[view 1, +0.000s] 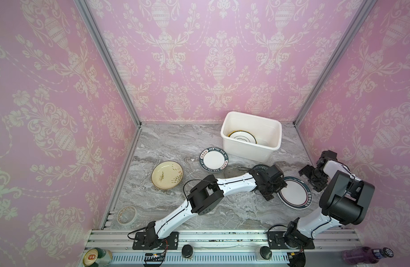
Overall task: Place the plates into the plastic bin on the countertop
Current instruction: Pick up the plate from the middle-right of the table.
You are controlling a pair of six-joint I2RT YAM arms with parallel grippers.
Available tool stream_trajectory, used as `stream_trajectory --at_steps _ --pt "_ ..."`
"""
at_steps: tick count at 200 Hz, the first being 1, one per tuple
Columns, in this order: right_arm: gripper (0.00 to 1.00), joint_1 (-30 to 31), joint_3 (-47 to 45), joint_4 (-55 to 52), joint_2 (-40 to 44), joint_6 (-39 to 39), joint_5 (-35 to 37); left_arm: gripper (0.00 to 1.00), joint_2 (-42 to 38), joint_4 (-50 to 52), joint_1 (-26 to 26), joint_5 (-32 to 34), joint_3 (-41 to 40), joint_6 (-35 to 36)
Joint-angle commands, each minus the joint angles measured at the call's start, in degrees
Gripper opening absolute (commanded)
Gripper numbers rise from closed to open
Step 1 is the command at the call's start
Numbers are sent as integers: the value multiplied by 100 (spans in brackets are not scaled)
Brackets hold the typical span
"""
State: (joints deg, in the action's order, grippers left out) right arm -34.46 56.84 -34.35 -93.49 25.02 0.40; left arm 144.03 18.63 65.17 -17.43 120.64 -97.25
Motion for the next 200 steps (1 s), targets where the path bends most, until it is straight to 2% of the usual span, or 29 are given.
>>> stream_trajectory --at_steps 1,50,109,161,200 --pt "87 9 143 14 -53 -159 17 88 124 -115 19 144 153 -118" --pt "85 33 215 -78 -250 -260 -220 78 330 -354 22 4 267 -215" --pt "80 132 312 -330 -451 -434 -360 71 476 -534 17 -39 417 -248" --pt "77 168 172 -407 -418 -454 -393 60 526 -765 5 -66 612 -104" --pt "77 175 120 -472 -455 -454 -366 46 565 -677 5 -92 898 117"
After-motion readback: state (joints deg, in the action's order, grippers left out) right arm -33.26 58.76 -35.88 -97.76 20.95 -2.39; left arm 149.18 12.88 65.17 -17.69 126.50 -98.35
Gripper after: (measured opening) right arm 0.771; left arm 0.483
